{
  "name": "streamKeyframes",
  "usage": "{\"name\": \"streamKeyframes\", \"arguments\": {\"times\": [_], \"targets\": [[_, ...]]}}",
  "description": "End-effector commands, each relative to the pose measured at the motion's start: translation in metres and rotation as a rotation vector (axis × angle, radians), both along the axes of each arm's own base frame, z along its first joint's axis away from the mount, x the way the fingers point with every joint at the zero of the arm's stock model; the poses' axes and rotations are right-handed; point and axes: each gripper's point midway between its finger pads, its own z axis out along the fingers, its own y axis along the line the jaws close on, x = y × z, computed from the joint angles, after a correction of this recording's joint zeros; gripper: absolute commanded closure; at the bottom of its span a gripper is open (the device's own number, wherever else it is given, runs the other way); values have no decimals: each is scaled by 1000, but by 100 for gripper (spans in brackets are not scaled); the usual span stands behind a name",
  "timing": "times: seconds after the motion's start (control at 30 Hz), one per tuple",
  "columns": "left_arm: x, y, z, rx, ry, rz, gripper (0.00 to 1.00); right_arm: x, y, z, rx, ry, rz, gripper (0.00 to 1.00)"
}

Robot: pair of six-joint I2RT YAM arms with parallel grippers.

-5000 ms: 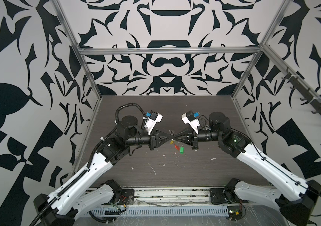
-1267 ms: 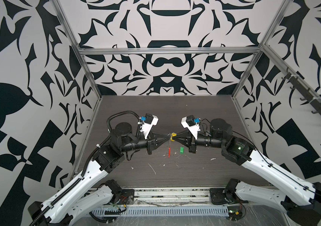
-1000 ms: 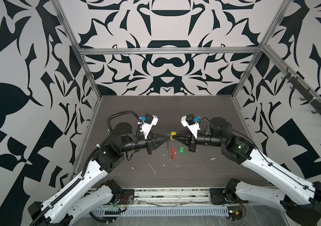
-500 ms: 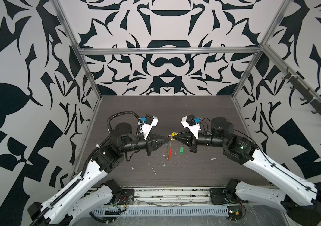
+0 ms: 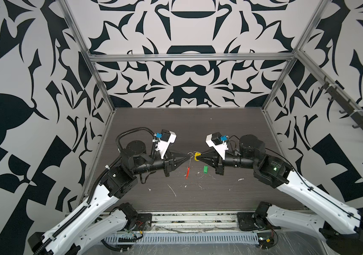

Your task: Remove the keys from the keyring

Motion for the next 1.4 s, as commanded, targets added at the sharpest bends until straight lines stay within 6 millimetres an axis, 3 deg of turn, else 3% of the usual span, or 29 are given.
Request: {"name": "streamKeyframes", "arguments": {"times": [0.0, 0.37, 0.7, 0.97, 1.07, 1.2, 1.37], "targets": [[4, 8, 23, -60, -80, 54, 100, 3, -2, 17, 73, -21, -26, 100], [10, 12, 45, -164, -196, 108, 100, -9, 15, -8, 53, 25, 21, 100], [3, 4, 47, -190, -218, 36, 100, -12, 21, -23, 49, 80, 49, 100], [-3, -1, 40, -166, -202, -23, 100, -18, 16, -19, 55, 97, 58, 100], [-3, -1, 39, -161, -197, -24, 100, -19, 13, -11, 70, 88, 52, 90], [-4, 0, 38, -157, -191, -21, 100, -25, 8, -2, 78, 60, 65, 66], [-3, 3, 34, -147, -192, -1, 100, -32, 1, 5, 80, 20, 76, 58]]}}
